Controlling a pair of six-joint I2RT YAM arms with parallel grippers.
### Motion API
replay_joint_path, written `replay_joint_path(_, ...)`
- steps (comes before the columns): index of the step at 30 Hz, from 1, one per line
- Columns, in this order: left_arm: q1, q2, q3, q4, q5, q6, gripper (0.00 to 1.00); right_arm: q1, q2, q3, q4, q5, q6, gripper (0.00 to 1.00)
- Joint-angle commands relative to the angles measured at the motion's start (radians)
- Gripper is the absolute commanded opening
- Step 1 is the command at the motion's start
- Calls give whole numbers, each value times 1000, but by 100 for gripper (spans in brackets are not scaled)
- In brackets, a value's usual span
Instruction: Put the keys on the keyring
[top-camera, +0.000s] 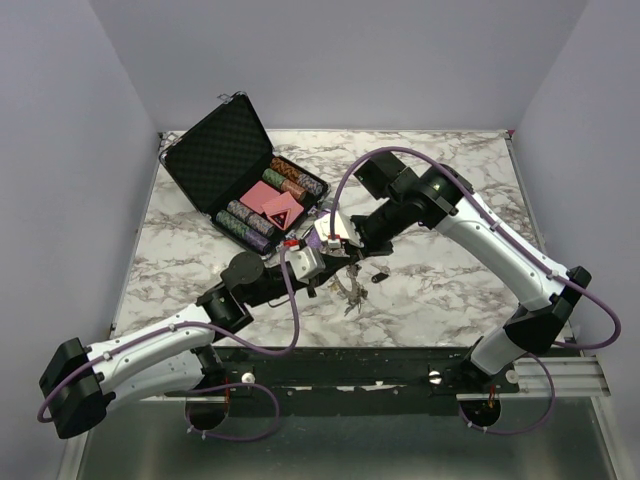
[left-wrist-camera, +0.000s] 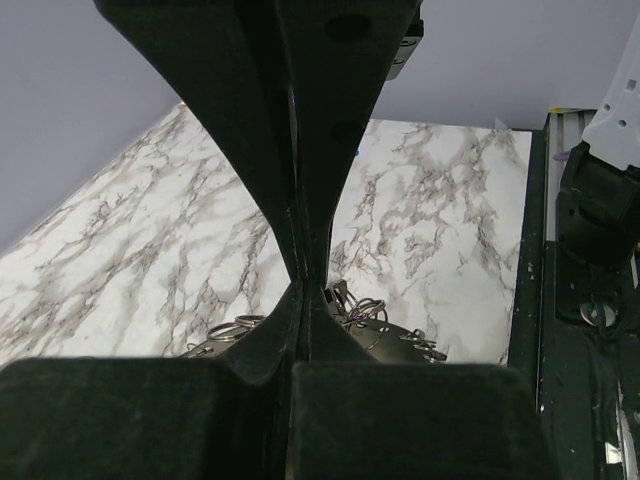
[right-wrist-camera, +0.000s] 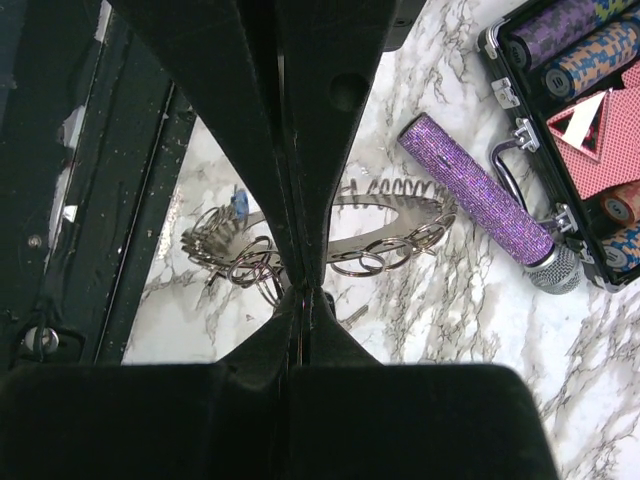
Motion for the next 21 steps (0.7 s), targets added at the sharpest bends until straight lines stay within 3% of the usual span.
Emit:
replay_joint_path(1,-5,11,44,-52,23,22,0,8,-6,27,-36,-42,16,0)
replay_joint_path(8,-5,-8,31,-61,-17,16,0,8,-14,22,-18,-51,37,2)
replay_joint_path(13,-5,-57,-16,6,-66,-2,0,8,-20,9,10,-43,77,25)
replay_joint_path(21,-2,-130,-71,82,-57,-42,0,-19,-37,-31,45,-95,137,37)
